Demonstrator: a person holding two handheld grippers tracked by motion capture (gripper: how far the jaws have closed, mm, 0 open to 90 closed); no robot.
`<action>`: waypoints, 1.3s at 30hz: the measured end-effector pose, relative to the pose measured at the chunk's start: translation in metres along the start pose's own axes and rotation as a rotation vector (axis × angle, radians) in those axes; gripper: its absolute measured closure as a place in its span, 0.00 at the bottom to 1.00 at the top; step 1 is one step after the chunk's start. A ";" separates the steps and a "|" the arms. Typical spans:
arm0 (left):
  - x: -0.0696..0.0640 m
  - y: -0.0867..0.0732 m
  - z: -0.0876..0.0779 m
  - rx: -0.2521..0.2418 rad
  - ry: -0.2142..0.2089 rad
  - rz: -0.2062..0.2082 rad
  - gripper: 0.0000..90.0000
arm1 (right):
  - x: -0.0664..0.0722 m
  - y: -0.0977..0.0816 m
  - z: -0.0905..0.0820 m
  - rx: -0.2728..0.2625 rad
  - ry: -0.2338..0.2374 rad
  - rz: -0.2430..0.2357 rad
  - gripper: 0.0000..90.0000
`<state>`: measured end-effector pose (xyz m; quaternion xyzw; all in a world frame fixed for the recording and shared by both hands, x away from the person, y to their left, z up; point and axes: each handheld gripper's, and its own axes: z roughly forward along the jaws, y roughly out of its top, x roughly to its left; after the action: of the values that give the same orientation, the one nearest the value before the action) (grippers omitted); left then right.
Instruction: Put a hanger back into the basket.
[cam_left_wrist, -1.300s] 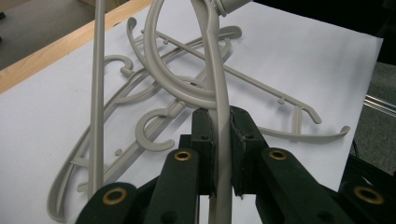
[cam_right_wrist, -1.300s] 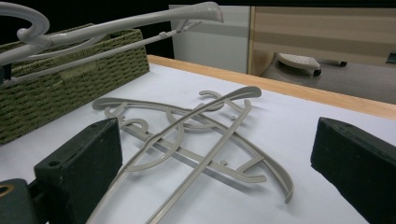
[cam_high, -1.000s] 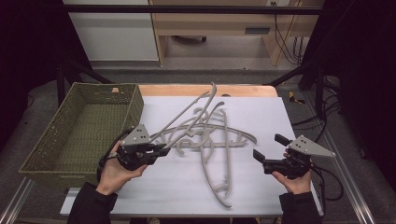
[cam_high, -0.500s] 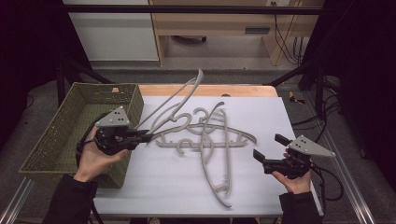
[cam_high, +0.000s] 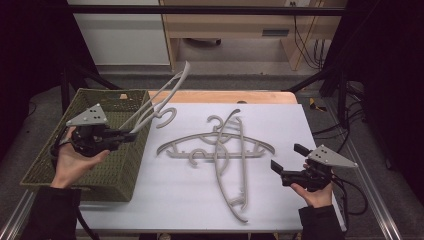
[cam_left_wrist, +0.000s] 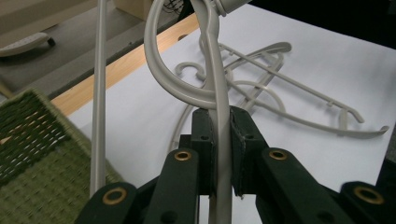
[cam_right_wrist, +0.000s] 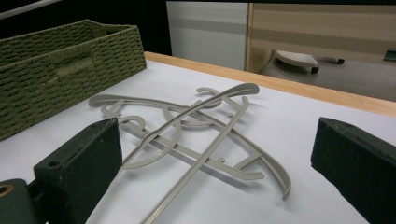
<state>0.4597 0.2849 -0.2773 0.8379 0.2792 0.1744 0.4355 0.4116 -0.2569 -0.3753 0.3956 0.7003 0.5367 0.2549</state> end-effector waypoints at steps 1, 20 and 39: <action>0.000 0.000 0.000 0.000 0.000 0.000 0.90 | 0.000 0.000 0.000 -0.002 0.000 0.000 0.02; 0.049 -0.049 -0.027 0.049 0.040 -0.046 0.90 | -0.001 -0.001 0.001 0.007 -0.006 0.001 0.02; 0.077 -0.097 -0.040 0.116 0.080 -0.111 0.90 | -0.001 -0.002 0.002 0.013 -0.013 0.001 0.02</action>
<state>0.4683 0.4030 -0.3313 0.8372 0.3521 0.1667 0.3838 0.4133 -0.2563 -0.3775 0.4011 0.7018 0.5300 0.2565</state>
